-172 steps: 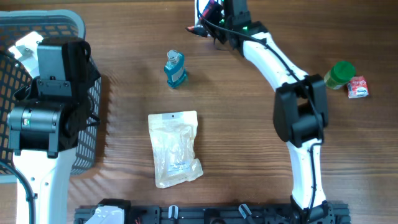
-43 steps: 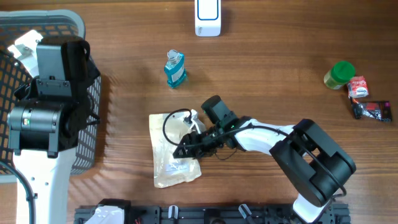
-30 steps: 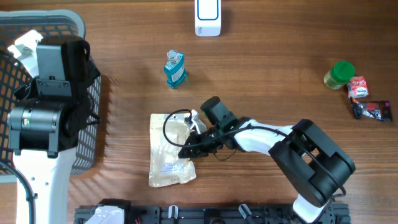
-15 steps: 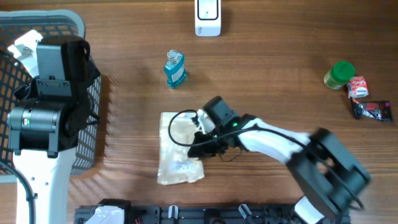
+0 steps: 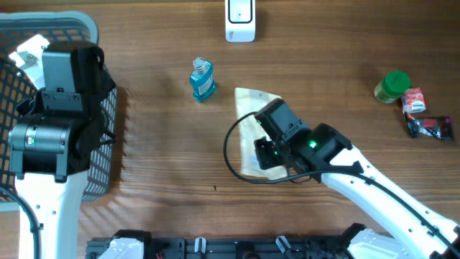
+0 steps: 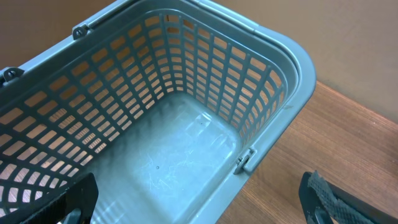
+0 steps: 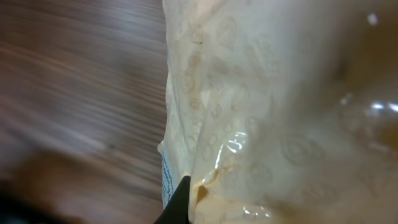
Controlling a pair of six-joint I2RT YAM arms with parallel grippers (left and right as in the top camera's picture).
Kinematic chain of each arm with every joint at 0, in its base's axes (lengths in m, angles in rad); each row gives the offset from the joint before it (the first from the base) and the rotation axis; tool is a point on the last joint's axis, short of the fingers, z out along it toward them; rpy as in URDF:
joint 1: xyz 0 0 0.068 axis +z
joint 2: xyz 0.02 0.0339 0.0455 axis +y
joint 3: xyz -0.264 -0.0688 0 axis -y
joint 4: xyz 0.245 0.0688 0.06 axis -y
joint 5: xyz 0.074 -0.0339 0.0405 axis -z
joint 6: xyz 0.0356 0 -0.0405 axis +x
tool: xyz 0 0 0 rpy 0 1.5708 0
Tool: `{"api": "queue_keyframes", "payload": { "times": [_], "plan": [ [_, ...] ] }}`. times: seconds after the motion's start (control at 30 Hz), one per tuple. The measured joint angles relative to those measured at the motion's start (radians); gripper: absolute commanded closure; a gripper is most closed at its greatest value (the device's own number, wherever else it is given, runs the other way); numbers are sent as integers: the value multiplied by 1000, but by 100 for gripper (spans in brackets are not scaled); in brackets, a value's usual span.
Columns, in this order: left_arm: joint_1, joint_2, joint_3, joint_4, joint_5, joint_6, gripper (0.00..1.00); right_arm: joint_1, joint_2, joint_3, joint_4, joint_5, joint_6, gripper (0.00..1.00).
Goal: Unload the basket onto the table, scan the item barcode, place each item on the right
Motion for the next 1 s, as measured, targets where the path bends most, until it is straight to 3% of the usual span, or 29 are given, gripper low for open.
{"api": "queue_keyframes", "payload": {
  "times": [0.2, 0.43, 0.63, 1.0],
  "plan": [
    [0, 0, 0, 0, 0, 0, 0, 0, 1, 18, -109, 248, -4, 95],
    [0, 0, 0, 0, 0, 0, 0, -1, 3, 117, -72, 558, 29, 95],
    [0, 0, 0, 0, 0, 0, 0, -1, 36, 126, 15, 723, -98, 95],
    [0, 0, 0, 0, 0, 0, 0, 113, 402, 128, 71, 936, -407, 95]
  ]
}}
